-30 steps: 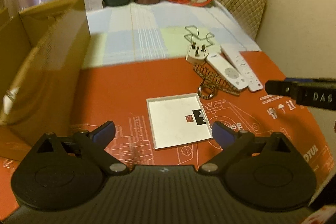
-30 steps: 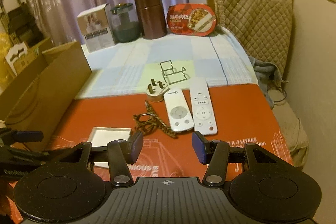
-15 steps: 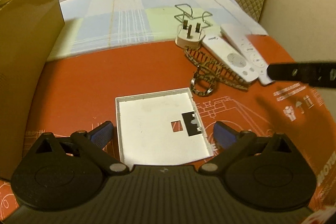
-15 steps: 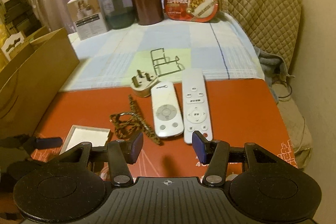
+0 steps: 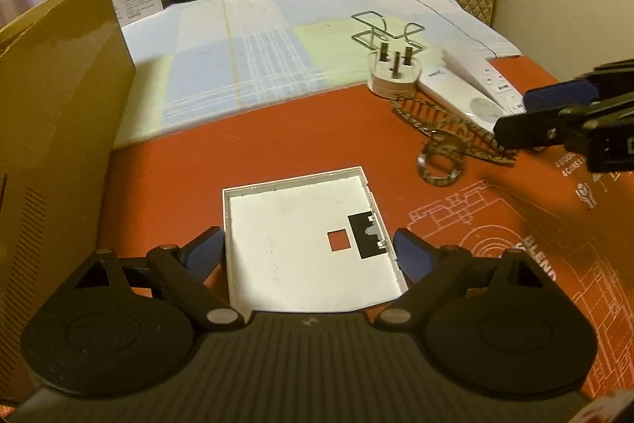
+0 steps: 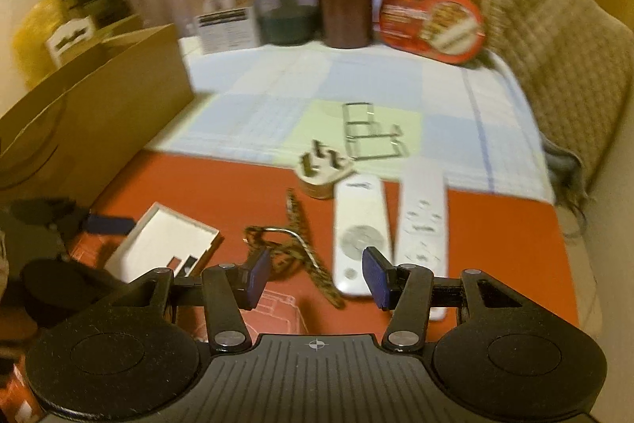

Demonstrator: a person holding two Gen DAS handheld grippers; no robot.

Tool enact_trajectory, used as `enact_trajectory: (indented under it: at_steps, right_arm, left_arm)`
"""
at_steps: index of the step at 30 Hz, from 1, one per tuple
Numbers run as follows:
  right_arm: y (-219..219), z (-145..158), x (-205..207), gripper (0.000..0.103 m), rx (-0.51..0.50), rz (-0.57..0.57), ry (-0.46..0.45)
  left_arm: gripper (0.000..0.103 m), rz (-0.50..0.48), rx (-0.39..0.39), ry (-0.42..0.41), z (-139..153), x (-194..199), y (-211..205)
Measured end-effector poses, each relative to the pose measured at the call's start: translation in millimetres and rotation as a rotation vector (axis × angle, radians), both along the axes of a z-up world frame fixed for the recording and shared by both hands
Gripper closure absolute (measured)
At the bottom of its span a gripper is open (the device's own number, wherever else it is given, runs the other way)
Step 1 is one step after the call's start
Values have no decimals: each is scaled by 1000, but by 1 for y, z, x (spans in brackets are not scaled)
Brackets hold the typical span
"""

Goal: Organize rigid objects
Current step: 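Grasp the white plastic tray with the left tool while the right tool grasps the leopard-print strap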

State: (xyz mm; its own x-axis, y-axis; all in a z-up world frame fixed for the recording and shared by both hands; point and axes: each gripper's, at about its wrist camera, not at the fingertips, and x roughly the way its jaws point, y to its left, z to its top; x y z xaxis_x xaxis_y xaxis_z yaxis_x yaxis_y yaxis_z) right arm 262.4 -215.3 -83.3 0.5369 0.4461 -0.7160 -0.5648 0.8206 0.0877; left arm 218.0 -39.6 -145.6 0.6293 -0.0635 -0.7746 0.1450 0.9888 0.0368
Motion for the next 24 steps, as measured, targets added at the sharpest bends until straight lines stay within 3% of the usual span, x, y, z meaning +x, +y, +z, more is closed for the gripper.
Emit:
enact_trajectory:
  at_steps: [8,19,24]
  right_arm:
    - [27,-24,10,54,-80,127,-11]
    - [42,-44,27,53,-109,139,29]
    - [43,-36,22,64,-89,113,48]
  left_arm:
    - [10,6,-35,-35,-5,-9,5]
    - [8,41,-54,-67,-8,-10,10]
    - [8,80,-47,-63,-7,-7,6]
